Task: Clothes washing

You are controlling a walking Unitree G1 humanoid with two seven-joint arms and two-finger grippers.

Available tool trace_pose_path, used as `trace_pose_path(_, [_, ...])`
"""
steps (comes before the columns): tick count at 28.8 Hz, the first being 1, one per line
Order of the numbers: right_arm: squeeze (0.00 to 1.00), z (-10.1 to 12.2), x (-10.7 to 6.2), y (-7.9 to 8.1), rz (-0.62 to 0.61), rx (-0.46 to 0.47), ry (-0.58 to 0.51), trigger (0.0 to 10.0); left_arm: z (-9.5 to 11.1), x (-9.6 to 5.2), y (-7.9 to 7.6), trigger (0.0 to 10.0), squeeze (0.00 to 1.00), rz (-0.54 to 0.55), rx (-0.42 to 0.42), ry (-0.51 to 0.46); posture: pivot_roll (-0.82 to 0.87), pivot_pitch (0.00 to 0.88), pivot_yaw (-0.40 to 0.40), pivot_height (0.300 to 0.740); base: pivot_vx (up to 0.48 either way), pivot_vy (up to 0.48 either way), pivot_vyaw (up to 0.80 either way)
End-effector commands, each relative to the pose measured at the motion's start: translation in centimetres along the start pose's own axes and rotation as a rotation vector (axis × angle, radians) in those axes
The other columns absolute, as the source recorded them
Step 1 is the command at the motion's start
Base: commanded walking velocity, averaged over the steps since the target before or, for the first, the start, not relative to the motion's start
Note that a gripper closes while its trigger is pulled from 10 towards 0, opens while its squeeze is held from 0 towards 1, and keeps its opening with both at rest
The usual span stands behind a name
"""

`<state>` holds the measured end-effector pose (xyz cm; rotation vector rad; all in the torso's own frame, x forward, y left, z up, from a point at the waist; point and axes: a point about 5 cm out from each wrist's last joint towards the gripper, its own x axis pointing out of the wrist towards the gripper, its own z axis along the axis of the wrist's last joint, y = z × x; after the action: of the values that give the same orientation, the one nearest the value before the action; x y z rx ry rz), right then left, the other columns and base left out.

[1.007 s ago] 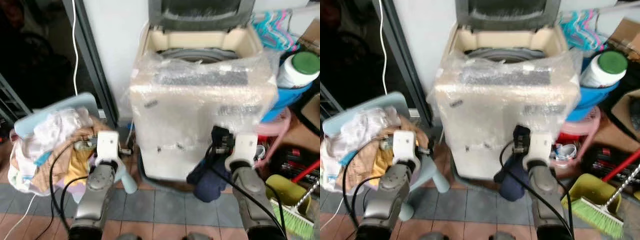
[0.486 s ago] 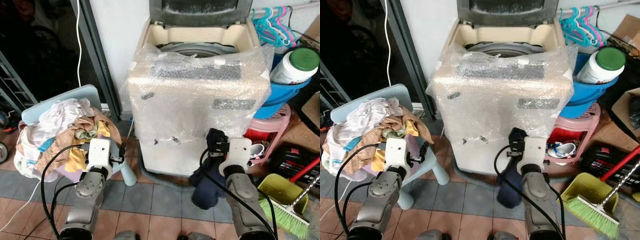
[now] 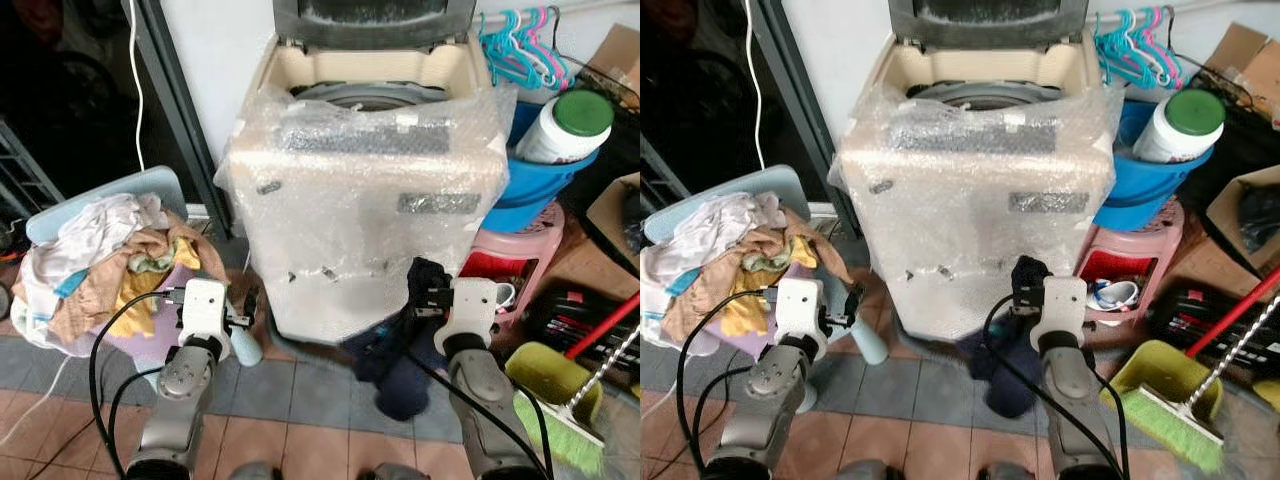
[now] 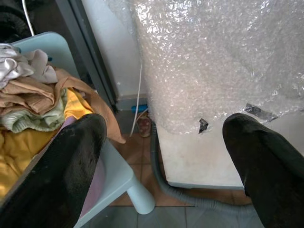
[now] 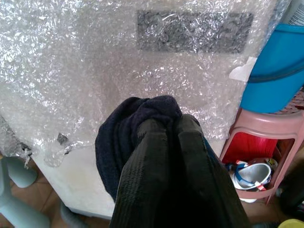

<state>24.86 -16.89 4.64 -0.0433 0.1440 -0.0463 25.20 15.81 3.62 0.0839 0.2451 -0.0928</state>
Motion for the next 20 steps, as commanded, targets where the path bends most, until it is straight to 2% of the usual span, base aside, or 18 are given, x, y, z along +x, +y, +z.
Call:
trace_pose_path(1, [0.00,0.7,0.0,0.1,0.000,0.007,-0.041,10.0,0.0,-0.3,0.8,10.0,0.00,0.028,0.018,-0.004,-0.09,0.000,0.057,0.740,0.000,0.000,0.00])
trace_pose_path(9, [0.00,0.3,-0.7,-0.1,0.002,0.008,-0.042,10.0,-1.8,-1.7,1.2,10.0,0.00,0.025,0.047,0.042,-0.08,0.000,0.050,0.740,0.000,0.000,0.00])
trace_pose_path(12, [0.00,0.4,-0.9,-0.2,-0.008,0.011,-0.052,10.0,-1.9,-1.9,1.2,10.0,0.00,0.016,0.065,0.043,-0.08,0.000,0.052,0.740,0.000,0.000,0.00])
trace_pose_path(15, [0.00,0.2,-0.8,-0.7,-0.045,0.024,-0.051,10.0,-1.3,-1.6,0.5,10.0,0.00,-0.047,0.147,-0.013,-0.09,0.000,0.071,0.740,0.000,0.000,0.00])
trace_pose_path(17, [0.00,0.0,-0.7,-0.7,-0.053,0.030,-0.047,10.0,-1.2,-1.5,0.3,10.0,0.00,-0.056,0.167,-0.022,-0.10,0.000,0.076,0.740,0.000,0.000,0.00])
trace_pose_path(20, [0.00,-0.2,-0.1,-1.0,-0.077,0.027,-0.044,10.0,-0.2,-0.1,-0.1,10.0,0.00,-0.065,0.178,-0.056,-0.11,0.000,0.095,0.740,0.000,0.000,0.00])
